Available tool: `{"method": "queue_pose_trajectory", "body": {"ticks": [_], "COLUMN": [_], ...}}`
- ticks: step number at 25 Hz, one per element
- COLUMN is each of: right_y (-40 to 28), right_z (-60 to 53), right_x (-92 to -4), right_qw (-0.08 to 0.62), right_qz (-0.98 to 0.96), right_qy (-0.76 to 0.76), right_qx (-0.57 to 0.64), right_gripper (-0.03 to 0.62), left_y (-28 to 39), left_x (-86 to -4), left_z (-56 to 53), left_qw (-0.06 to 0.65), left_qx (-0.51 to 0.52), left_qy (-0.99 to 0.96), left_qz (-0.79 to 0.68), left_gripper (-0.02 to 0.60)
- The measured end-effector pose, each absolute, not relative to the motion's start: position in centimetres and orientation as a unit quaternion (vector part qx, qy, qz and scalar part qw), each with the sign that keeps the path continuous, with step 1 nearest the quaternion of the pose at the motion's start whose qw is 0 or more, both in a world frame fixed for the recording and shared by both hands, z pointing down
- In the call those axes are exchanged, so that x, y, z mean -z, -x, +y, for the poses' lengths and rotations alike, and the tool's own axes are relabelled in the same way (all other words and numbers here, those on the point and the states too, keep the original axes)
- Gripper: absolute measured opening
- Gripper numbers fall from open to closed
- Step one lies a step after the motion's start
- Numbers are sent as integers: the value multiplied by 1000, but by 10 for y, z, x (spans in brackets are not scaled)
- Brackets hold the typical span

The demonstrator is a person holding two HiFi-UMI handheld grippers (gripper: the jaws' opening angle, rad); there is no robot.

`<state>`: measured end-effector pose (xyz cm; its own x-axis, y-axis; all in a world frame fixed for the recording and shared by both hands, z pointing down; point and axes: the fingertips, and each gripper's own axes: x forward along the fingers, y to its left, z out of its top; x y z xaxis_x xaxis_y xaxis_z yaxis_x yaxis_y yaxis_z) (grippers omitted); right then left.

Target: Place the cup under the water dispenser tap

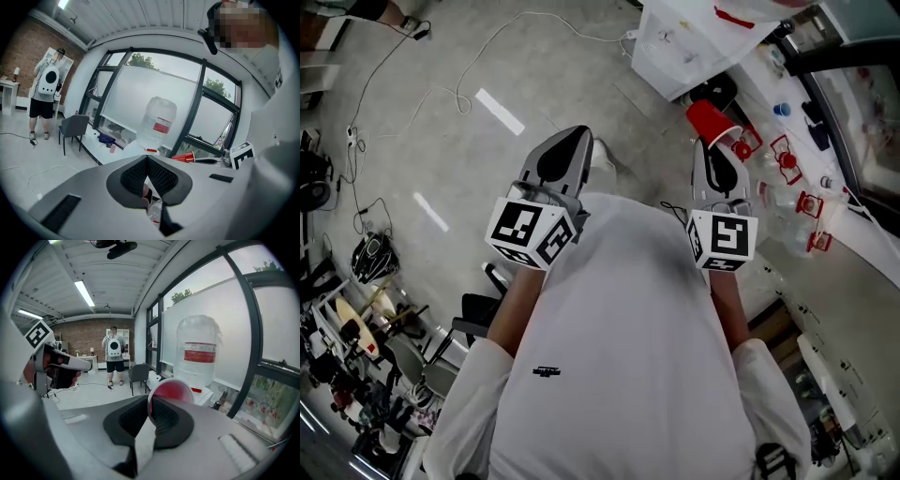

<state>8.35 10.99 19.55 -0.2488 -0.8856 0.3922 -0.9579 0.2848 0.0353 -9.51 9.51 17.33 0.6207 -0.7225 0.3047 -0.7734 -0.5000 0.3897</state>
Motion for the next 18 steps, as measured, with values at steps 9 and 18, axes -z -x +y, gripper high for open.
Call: {"method": "queue_pose_trajectory", "body": {"ticks": [9,18], "right_y": [-79,-93], "right_z": [42,5], "right_x": [-200,-201], "right_qw": [187,187], "right_qz": [-772,-787], "right_qy": [-599,-580], "right_qx": [-100,-97], "right_gripper": [31,31], "left_y": [98,85], "left_x": [-177,-175], "left_z": [27,6], "left_qw": [253,259], "left_qx": [-62,-79], "left_qy": [-877,-865], "left_qz": [-404,-422], "left_gripper": [-2,-2]}}
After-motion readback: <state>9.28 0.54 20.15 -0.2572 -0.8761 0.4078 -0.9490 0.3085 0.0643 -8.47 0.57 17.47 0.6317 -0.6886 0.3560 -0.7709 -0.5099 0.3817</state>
